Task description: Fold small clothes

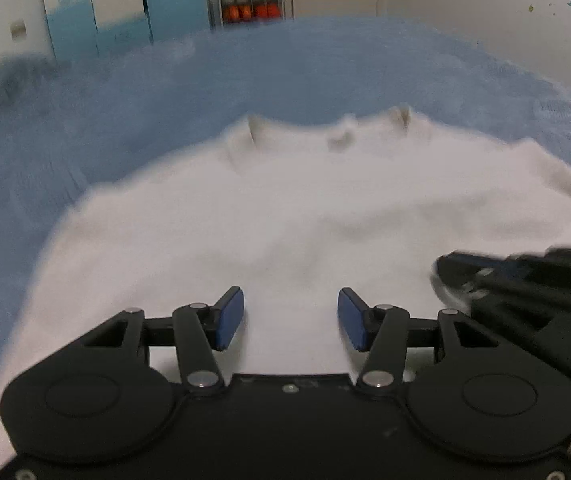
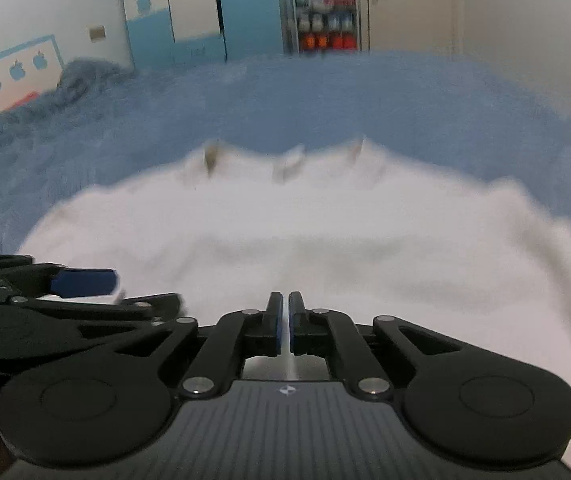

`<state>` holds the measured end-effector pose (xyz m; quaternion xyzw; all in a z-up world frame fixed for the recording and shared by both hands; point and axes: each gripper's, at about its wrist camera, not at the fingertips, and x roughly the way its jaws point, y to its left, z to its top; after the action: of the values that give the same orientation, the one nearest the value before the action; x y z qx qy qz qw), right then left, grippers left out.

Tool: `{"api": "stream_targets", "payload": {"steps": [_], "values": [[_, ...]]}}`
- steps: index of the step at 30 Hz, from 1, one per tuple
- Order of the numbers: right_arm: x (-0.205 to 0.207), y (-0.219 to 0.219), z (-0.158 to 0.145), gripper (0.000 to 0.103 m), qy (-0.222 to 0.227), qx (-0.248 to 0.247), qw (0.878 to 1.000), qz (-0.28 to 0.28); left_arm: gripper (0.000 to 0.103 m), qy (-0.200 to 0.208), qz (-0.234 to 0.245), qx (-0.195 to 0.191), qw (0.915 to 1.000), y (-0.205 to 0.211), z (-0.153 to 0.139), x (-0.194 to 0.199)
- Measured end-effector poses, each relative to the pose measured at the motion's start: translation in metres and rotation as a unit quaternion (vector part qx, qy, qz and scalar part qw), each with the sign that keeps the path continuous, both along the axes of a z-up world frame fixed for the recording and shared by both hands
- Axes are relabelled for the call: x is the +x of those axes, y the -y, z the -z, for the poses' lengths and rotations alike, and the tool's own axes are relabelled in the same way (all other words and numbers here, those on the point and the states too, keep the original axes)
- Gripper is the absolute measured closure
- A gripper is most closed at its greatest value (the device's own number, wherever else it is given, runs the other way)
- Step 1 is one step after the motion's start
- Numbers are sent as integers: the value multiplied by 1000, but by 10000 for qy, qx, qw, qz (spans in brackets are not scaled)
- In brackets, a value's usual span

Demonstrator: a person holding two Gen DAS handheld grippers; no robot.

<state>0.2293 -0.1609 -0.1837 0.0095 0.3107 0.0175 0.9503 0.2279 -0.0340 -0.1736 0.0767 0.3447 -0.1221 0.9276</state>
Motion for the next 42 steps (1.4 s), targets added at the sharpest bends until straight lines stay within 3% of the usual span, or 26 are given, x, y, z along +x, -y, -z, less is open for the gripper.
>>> {"api": "stream_targets", "payload": {"steps": [4,7,9,11,13,14,15,21,26,29,31,33,40,41,42], "values": [[12,14,-24,96,464,-131,9987,134,49,750,-73,173,9970,-16,-26,8],[29,30,-18,96,484,-188,9981,334,49,898,-332,24,9954,-38,-28,23],[39,42,-4,96,332,-185,9980,508,49,861,-544,26,9948,-52,-17,33],[46,56,22,97,126,-201,9973,694,49,678,-765,315,9943,-60,7,44],[46,66,45,97,235,-6,9974,675,46,326,-913,642,9932,-69,45,56],[44,65,46,97,282,5,9972,692,46,486,-871,417,9941,-77,56,51],[44,61,43,97,272,-103,9972,690,46,586,-892,335,9937,-79,57,49],[34,64,11,88,488,-409,9953,725,48,696,-777,792,9914,-68,32,42],[36,93,2,85,671,-620,9903,1050,48,1004,-977,629,9881,-93,8,41],[44,108,16,85,577,-850,9870,1235,48,876,-1184,652,9869,-110,20,56],[50,123,35,85,328,-681,9891,1262,44,524,-1223,694,9887,-120,43,67],[51,130,46,85,322,-438,9907,1250,42,575,-1286,359,9894,-129,53,65],[43,117,27,81,392,-757,9890,1208,42,598,-1235,848,9869,-122,38,67],[38,115,21,79,494,-809,9884,1190,42,650,-1225,857,9866,-126,34,66],[34,115,16,69,614,-949,9862,1213,42,722,-1218,872,9861,-129,30,64]]}}
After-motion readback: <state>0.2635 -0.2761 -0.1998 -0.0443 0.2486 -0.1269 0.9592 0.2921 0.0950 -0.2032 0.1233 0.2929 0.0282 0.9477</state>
